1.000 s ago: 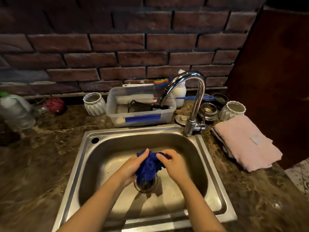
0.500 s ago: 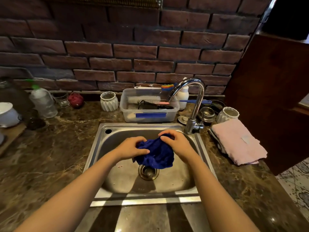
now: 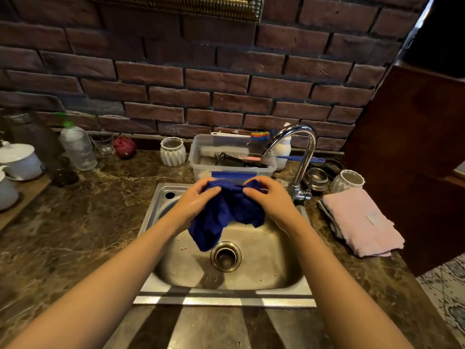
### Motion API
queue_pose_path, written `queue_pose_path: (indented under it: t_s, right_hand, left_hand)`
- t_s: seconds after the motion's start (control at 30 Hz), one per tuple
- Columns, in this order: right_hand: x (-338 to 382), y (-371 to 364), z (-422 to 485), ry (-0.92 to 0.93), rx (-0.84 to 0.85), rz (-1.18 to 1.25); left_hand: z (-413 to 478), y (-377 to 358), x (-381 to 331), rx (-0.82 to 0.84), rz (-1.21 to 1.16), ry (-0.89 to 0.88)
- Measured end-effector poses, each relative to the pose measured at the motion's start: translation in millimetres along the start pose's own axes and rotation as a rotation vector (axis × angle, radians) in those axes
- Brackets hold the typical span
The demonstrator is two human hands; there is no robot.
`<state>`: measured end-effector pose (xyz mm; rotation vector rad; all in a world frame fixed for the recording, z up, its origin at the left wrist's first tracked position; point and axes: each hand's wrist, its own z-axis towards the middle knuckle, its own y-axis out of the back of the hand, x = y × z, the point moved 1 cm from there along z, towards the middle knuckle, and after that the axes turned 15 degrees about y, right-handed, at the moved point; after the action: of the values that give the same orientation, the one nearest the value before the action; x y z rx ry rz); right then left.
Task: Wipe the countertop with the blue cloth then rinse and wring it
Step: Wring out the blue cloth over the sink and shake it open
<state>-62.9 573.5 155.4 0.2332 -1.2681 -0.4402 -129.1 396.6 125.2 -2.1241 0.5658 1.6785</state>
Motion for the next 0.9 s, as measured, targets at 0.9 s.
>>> queue_pose_path:
  t_s: [0.9]
  right_hand:
    - [-44,-100,-19,-0.211,-0.385,-0.063]
  left_hand:
    - [20,-33,45,-0.514,-0.113,0.299]
